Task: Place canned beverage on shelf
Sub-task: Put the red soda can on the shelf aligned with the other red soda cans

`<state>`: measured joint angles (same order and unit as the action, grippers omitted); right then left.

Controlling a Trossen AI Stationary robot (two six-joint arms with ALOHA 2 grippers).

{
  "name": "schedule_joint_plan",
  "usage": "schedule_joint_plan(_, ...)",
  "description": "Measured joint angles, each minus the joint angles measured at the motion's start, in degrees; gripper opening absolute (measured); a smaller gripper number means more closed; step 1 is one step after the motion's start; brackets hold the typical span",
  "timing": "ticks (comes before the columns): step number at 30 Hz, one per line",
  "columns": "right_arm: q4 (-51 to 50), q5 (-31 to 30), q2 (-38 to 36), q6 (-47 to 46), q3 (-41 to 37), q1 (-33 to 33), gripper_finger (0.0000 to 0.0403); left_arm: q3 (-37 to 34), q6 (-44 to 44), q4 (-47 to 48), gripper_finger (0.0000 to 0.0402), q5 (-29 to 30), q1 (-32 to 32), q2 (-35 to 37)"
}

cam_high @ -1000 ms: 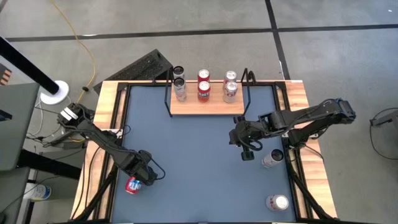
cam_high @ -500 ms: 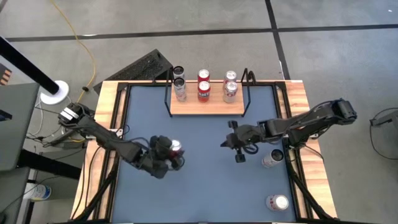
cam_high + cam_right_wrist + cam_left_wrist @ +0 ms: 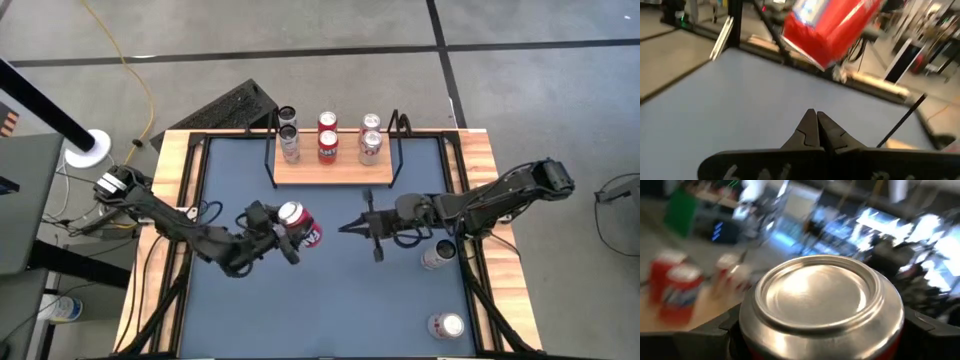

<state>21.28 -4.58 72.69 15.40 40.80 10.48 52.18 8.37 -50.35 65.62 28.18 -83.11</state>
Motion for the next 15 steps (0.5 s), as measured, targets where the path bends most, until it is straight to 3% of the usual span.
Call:
schedule_joint_plan(4, 4.3, -0.6, 0.0, 3.1, 0.6, 0.0, 0.0000, 0.0, -13.2, -15.2, 0.0293, -3.9, 0.3, 0.0)
schedule_joint_plan(8, 3.6, -6.7, 0.0, 4.1, 3.1, 0.0, 0.0012, 0.0, -17.8, -19.9, 0.0293, -3.4, 0.1, 0.0)
schedule_joint_plan(15, -4.7, -10.8, 0.0, 7.7, 6.7, 0.2, 0.0122, 0.0, -18.5, -23.7, 0.0293, -2.4, -2.0, 0.0)
